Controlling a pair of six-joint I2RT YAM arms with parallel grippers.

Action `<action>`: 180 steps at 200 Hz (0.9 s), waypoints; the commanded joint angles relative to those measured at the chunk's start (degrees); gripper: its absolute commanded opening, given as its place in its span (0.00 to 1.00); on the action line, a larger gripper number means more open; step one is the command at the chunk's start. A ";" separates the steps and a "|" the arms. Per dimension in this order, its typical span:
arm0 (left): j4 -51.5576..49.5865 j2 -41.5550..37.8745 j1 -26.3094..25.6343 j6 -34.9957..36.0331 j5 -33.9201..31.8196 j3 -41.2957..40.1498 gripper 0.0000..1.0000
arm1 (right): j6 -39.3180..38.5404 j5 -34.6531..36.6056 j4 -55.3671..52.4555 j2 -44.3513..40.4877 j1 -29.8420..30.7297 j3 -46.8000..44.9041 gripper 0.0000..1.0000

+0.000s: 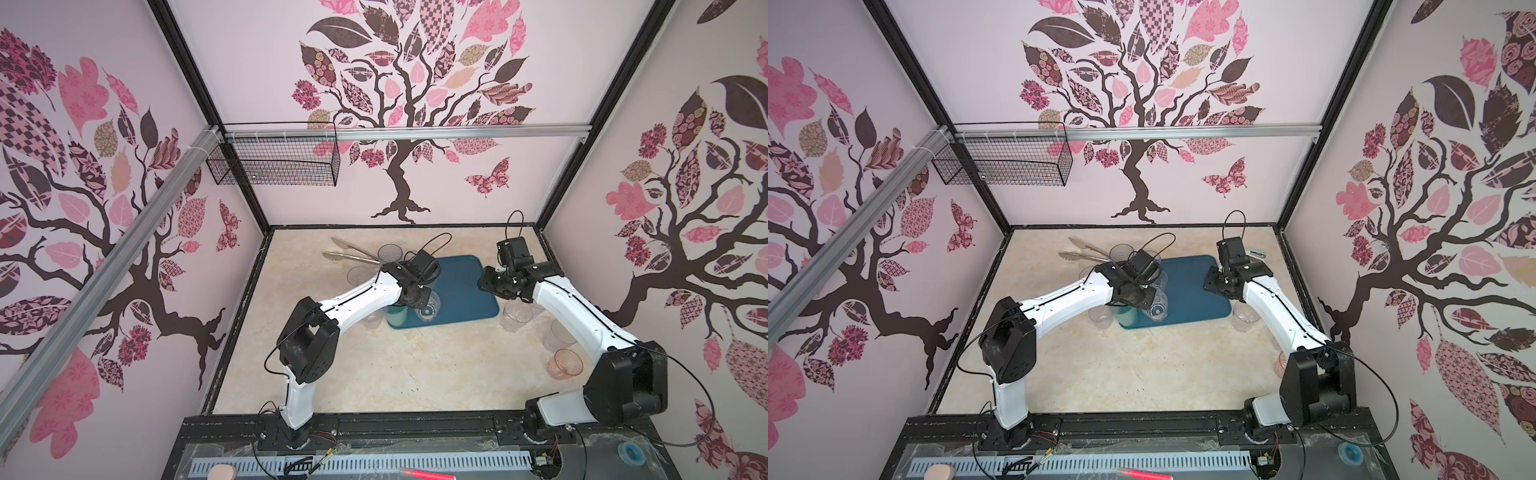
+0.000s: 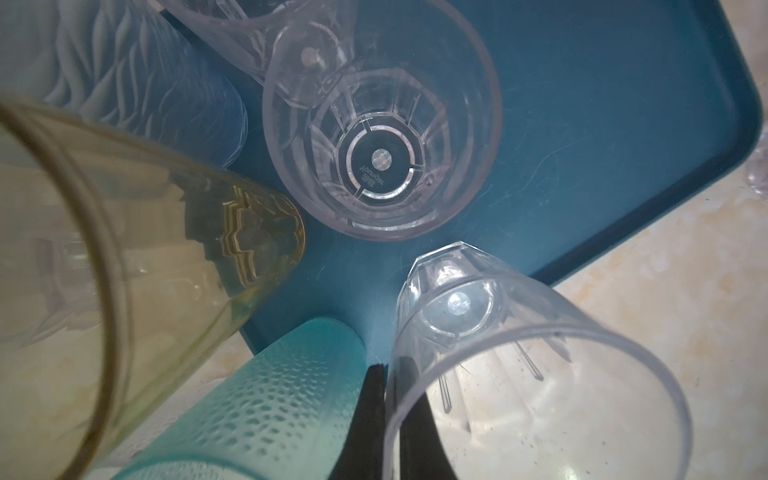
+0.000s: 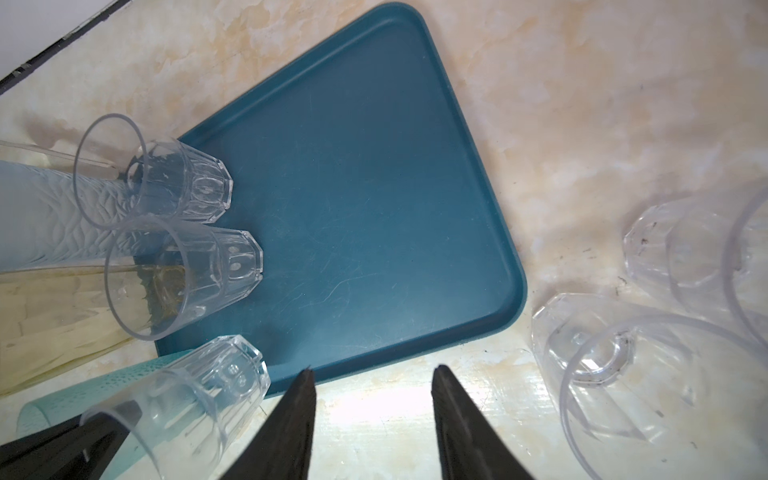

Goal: Place the glasses into the tray
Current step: Place the glass on the tray.

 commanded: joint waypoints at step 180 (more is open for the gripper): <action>-0.55 7.87 -0.01 2.23 -0.63 6.88 0.00 | 1.12 -1.66 0.67 -1.40 2.45 -1.23 0.49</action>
